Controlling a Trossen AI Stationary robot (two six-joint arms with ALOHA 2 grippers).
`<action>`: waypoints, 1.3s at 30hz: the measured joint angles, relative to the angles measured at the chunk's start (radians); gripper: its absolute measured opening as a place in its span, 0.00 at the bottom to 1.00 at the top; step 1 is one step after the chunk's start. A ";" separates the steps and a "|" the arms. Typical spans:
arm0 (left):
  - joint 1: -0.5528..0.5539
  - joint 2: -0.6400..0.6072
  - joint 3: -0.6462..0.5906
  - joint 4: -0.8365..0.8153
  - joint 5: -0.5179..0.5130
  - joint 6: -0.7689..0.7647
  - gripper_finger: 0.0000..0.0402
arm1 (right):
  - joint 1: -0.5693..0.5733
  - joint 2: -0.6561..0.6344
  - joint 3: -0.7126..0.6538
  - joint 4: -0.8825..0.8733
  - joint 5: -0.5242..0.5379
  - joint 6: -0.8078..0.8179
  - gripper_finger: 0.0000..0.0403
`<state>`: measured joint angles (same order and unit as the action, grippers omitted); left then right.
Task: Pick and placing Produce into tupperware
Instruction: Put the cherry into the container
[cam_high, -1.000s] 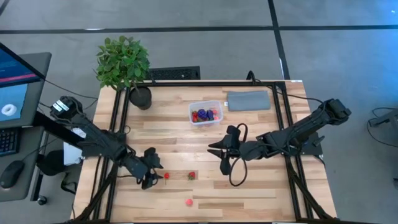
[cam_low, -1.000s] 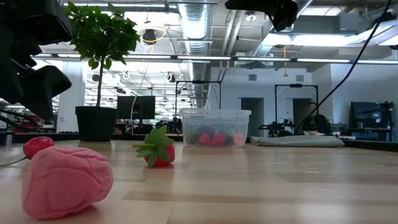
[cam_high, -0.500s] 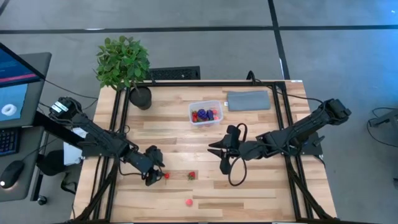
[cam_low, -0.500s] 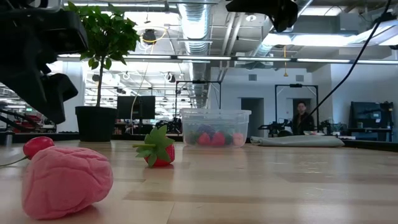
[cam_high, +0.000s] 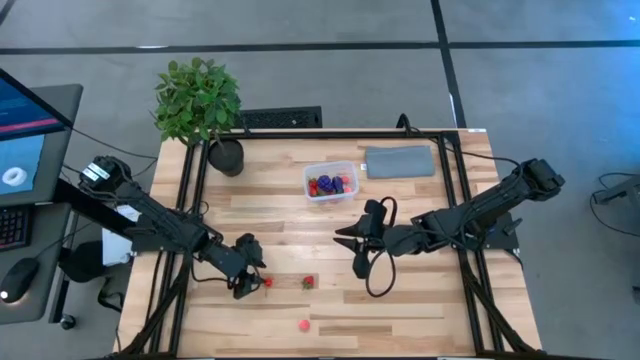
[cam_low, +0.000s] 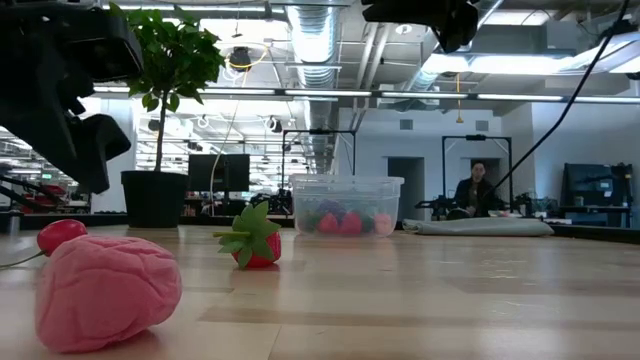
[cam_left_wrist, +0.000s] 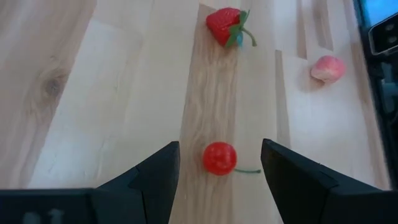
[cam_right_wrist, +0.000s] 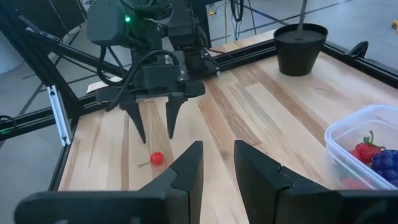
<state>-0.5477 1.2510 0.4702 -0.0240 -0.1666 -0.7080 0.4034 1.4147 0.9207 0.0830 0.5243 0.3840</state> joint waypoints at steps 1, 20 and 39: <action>0.000 0.012 0.001 0.007 0.000 0.006 0.54 | 0.000 0.000 0.000 0.000 0.000 0.000 0.28; 0.000 0.192 0.038 0.089 0.054 0.030 0.54 | 0.008 0.000 0.000 0.000 0.000 0.001 0.28; 0.000 0.192 0.038 0.083 0.030 0.070 0.54 | 0.006 0.000 0.000 -0.023 0.000 0.001 0.28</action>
<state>-0.5480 1.4429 0.5079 0.0588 -0.1368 -0.6378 0.4097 1.4151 0.9205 0.0601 0.5242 0.3850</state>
